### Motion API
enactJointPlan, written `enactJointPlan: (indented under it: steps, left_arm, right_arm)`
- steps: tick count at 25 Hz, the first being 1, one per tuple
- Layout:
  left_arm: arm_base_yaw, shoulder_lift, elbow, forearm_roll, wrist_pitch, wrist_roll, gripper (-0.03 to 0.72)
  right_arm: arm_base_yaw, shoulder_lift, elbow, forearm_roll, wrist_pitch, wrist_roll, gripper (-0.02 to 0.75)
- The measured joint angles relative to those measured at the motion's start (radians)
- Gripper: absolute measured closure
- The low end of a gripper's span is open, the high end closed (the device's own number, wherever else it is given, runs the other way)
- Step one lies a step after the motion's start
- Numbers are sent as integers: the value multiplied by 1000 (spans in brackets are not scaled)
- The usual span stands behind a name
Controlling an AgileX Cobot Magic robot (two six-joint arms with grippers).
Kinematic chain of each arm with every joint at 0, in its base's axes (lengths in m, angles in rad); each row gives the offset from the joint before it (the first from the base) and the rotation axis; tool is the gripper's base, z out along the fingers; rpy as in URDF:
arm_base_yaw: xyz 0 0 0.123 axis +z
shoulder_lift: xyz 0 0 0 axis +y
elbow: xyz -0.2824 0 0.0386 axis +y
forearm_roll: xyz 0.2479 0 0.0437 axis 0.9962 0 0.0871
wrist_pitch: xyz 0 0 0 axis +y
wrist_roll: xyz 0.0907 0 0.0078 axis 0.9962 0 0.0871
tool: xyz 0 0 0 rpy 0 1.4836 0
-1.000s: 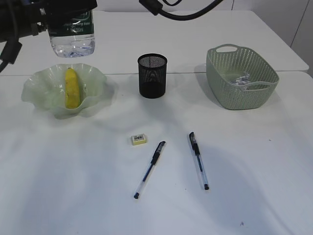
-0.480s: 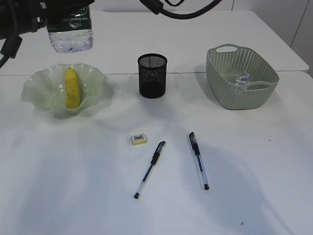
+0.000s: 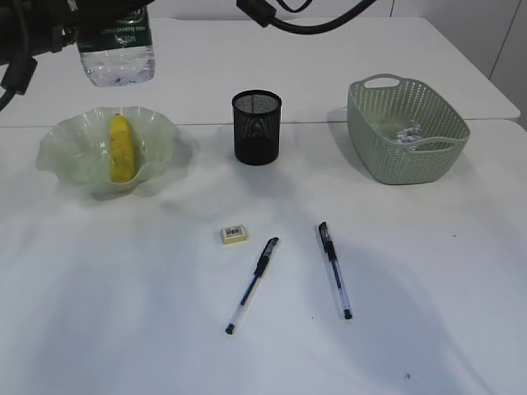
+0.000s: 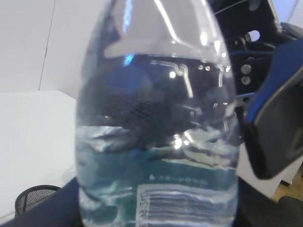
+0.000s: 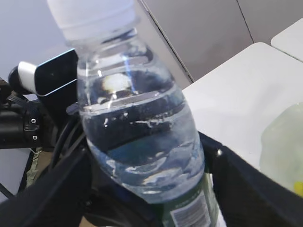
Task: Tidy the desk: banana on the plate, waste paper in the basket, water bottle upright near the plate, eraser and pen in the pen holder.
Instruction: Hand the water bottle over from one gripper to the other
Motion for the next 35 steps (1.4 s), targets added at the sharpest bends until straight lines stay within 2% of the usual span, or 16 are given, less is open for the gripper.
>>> enactJointPlan:
  steps: [16,29,32,35]
  left_arm:
    - [0,0,0,30,109,2,307]
    - [0,0,0,35,113,2,307]
    - [0,0,0,35,115,2,307]
    - [0,0,0,35,155,2,307]
  right_arm:
    - [-2,0,0,-2,-43,1,147]
    - [-63,0,0,-51,-63,2,147]
    - [-80,0,0,-101,-75,2,147]
    - [-102,0,0,-228,-76,2,147]
